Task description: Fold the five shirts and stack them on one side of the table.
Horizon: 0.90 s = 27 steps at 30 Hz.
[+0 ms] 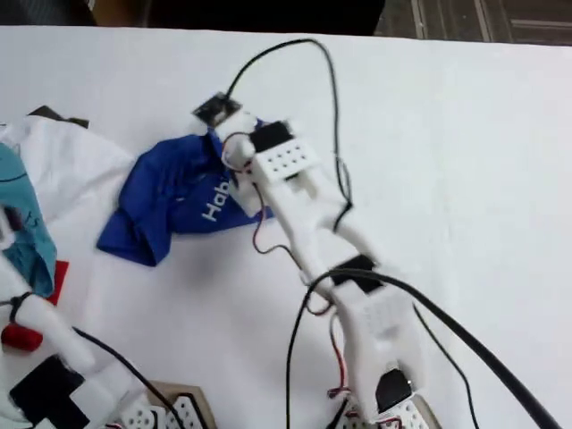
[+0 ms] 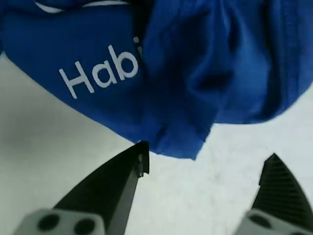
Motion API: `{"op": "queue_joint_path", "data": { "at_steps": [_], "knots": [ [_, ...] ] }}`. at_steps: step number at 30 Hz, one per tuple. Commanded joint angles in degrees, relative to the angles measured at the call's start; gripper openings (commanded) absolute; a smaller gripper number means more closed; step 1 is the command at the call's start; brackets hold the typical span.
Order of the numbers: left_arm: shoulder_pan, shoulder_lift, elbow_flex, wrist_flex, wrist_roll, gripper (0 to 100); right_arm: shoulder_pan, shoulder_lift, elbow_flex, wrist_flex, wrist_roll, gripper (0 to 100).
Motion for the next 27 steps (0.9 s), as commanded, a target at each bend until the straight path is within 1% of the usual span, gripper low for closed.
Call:
{"op": "queue_joint_path", "data": {
  "at_steps": [1,2,3,4,6,7,8,9,10,11,13,15,18,21,23,25,27],
  "knots": [
    [8.53,-2.46,-7.34,11.08,0.53,28,-0.13,6.64,-7.38,0.57,-0.44,36.1],
    [10.90,-2.46,-7.34,12.57,0.44,28,0.13,8.66,-9.05,0.75,-0.44,35.4],
    [13.10,-2.37,-6.90,13.80,0.35,28,0.84,10.33,-10.55,1.45,-0.44,32.6],
    [14.95,-2.37,-5.93,14.15,0.35,28,1.80,11.74,-12.22,2.42,-0.53,27.7],
    [18.02,-2.37,-3.03,14.15,0.35,28,4.35,13.05,-15.91,4.79,-1.05,12.2],
    [19.34,-2.37,-1.27,13.80,0.35,28,6.11,13.23,-17.49,6.11,-2.20,2.4],
    [20.57,-2.37,0.66,12.92,0.35,28,8.13,13.14,-19.16,7.43,-3.78,0.9],
    [21.89,-2.37,2.86,11.87,0.35,28,10.15,12.79,-20.92,9.36,-4.84,5.0],
    [23.03,-2.37,4.88,10.55,0.35,28,12.26,12.35,-22.95,11.21,-5.36,4.6],
    [24.26,-2.37,6.90,9.23,0.35,28,14.29,11.65,-24.97,13.23,-5.19,1.9],
    [26.46,-2.37,10.33,6.59,0.44,28,18.86,9.89,-29.01,17.45,-5.19,2.5],
    [28.66,-2.37,12.88,4.31,0.62,28,23.69,6.73,-30.07,18.51,-5.19,2.0],
    [31.21,-2.37,14.46,2.02,0.70,28,31.34,-0.57,-26.29,18.51,-4.57,2.1],
    [32.18,-2.64,14.37,1.14,0.70,28,36.35,-9.19,-18.90,18.51,0.62,2.1],
    [31.65,-2.90,13.93,0.44,0.79,28,35.91,-14.46,-12.75,18.51,1.32,2.1],
    [30.15,-2.90,12.00,0.88,0.97,28,31.34,-19.03,-7.21,18.42,1.32,2.3],
    [27.16,-2.90,8.84,1.85,2.99,28,24.92,-22.29,-2.90,18.42,1.23,2.5]
  ]
}}
